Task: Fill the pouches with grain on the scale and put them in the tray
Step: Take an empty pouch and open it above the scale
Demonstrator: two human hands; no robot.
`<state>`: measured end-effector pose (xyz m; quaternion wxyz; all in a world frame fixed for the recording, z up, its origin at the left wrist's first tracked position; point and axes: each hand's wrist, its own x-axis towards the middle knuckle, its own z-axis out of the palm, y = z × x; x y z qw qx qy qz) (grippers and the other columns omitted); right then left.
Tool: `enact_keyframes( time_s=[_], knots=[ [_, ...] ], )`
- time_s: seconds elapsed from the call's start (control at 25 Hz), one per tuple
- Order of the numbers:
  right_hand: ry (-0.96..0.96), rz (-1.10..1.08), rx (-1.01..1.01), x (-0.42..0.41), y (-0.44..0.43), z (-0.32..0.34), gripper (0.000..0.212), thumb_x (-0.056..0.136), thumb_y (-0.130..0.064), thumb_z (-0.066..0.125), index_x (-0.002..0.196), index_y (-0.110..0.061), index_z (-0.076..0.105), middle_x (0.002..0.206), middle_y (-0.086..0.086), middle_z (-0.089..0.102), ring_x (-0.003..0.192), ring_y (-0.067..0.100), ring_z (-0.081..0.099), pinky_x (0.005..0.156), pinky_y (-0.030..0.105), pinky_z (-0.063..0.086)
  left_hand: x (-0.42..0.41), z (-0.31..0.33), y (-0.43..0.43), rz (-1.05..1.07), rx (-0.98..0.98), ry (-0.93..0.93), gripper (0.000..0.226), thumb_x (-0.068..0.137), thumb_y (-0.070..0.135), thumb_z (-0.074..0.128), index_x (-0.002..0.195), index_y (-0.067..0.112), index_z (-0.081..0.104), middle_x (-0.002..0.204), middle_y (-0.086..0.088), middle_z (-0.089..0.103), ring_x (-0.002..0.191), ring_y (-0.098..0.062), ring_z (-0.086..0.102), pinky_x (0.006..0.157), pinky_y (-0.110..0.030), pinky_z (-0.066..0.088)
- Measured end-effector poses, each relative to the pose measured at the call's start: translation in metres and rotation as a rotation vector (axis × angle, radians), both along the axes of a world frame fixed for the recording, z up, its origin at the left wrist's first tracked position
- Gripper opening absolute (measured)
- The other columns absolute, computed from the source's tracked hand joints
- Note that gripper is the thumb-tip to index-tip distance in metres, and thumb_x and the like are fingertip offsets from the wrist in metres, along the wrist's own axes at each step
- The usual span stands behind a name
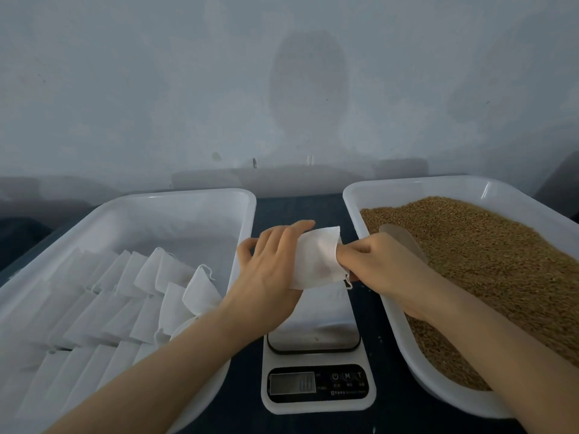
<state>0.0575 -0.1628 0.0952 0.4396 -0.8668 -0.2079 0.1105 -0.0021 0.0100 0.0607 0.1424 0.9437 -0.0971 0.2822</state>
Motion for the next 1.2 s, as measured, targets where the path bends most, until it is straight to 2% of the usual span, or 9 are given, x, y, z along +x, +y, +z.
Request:
enact_keyframes(
  time_s=[0.2,0.32,0.44,0.6,0.84,0.92,1.0,1.08,1.2],
  knots=[
    [-0.121,0.079,-0.002,-0.002,-0.002,0.002,0.038,0.089,-0.027,0.062,0.052,-0.032,0.066,0.033,-0.012,0.039,0.032,0.005,0.036,0.035,0.008,0.026,0.001,-0.001,0.0,-0.014,0.02,0.084,0.083,0.071,-0.008,0.054,0.144,0.024,0.031,0.129,0.007,0.043,0.122,-0.013,0.034,0.09,-0.02,0.009],
    [-0.061,0.097,0.005,-0.001,-0.002,0.0,0.016,0.086,-0.04,0.066,0.083,-0.027,0.075,0.061,-0.012,0.067,0.059,0.005,0.064,0.064,0.015,0.053,0.001,-0.002,0.002,-0.048,0.041,0.116,0.081,0.077,0.011,0.063,0.146,0.029,0.024,0.139,0.01,0.034,0.134,-0.009,0.021,0.095,-0.016,0.003],
    [-0.054,0.124,-0.016,-0.001,0.0,-0.001,0.019,0.084,-0.044,0.066,0.098,-0.034,0.073,0.087,-0.014,0.073,0.083,0.002,0.067,0.084,0.03,0.054,-0.001,0.002,-0.003,-0.126,0.037,0.079,0.081,0.075,0.051,0.066,0.143,0.027,0.029,0.143,0.011,0.036,0.139,-0.01,0.02,0.106,-0.023,0.002],
    [-0.111,0.154,-0.022,-0.004,0.002,0.0,0.013,0.086,-0.034,0.064,0.094,-0.035,0.073,0.089,-0.013,0.071,0.078,0.006,0.067,0.074,0.028,0.056,-0.001,0.003,-0.006,-0.075,0.038,-0.009,0.064,0.072,0.043,0.076,0.126,0.013,0.056,0.118,0.0,0.062,0.113,-0.022,0.055,0.093,-0.035,0.03],
    [-0.274,-0.075,-0.043,0.009,-0.01,0.009,0.023,0.09,-0.044,0.054,0.08,-0.033,0.072,0.076,-0.001,0.072,0.053,0.004,0.059,0.054,0.016,0.049,0.001,0.009,-0.004,-0.052,-0.193,0.173,0.052,0.079,0.037,0.074,0.124,0.02,0.055,0.114,0.014,0.055,0.1,-0.005,0.048,0.089,-0.021,0.035],
    [-0.404,-0.344,-0.184,0.029,-0.025,0.008,0.032,0.095,-0.036,0.05,0.08,-0.015,0.069,0.07,0.007,0.067,0.049,0.008,0.053,0.044,0.015,0.039,0.003,0.009,-0.001,-0.058,-0.284,0.303,0.051,0.079,0.041,0.073,0.124,0.029,0.051,0.112,0.023,0.048,0.094,0.002,0.047,0.079,-0.006,0.036],
    [-0.288,-0.475,-0.516,0.046,-0.039,-0.002,0.034,0.098,-0.03,0.046,0.08,-0.005,0.061,0.068,0.008,0.059,0.056,0.016,0.054,0.047,0.024,0.038,0.005,0.007,0.001,-0.069,-0.334,0.399,0.049,0.078,0.044,0.073,0.121,0.035,0.05,0.111,0.024,0.049,0.093,0.002,0.051,0.073,-0.002,0.038],
    [-0.05,-0.463,-0.841,0.051,-0.041,-0.015,0.024,0.096,-0.025,0.049,0.097,-0.005,0.062,0.074,0.009,0.055,0.066,0.02,0.054,0.063,0.029,0.048,0.006,0.007,0.002,-0.085,-0.364,0.466,0.054,0.076,0.047,0.073,0.124,0.037,0.05,0.116,0.022,0.052,0.099,-0.001,0.054,0.083,-0.009,0.042],
    [-0.008,-0.431,-1.008,0.057,-0.044,-0.025,0.026,0.09,-0.014,0.054,0.115,-0.011,0.06,0.082,0.007,0.053,0.075,0.022,0.049,0.069,0.031,0.044,0.005,0.008,0.002,-0.085,-0.364,0.53,0.062,0.075,0.05,0.073,0.13,0.037,0.048,0.125,0.02,0.052,0.108,-0.006,0.055,0.095,-0.027,0.047]
  ],
)
